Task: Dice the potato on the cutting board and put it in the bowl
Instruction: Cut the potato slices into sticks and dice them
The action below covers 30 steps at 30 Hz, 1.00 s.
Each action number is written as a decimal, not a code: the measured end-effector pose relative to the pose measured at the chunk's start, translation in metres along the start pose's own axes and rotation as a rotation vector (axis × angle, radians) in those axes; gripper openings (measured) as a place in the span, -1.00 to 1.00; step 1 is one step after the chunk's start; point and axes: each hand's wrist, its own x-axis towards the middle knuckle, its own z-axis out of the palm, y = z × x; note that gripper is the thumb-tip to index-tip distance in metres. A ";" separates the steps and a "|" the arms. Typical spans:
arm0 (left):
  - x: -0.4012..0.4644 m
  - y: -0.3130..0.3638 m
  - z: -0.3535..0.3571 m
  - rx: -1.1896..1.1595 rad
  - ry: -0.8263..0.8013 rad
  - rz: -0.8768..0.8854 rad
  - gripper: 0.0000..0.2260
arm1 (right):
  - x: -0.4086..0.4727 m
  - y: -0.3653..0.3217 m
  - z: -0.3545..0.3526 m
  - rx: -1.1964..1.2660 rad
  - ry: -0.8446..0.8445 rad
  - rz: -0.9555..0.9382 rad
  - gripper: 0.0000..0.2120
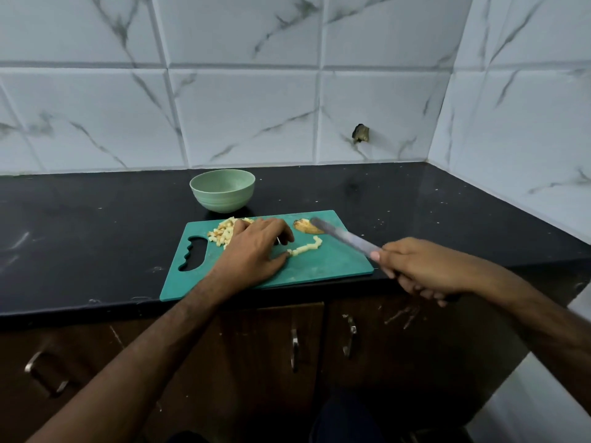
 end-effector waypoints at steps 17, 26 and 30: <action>0.052 0.006 0.021 0.246 -0.268 0.370 -0.56 | 0.112 0.026 0.012 0.574 0.379 -0.239 -0.61; 0.043 -0.034 0.004 0.399 -0.129 0.306 -0.66 | 0.113 0.029 0.014 0.566 0.349 -0.274 -0.60; 0.048 -0.038 -0.005 0.314 -0.070 0.165 -0.97 | 0.112 0.028 0.015 0.557 0.365 -0.287 -0.61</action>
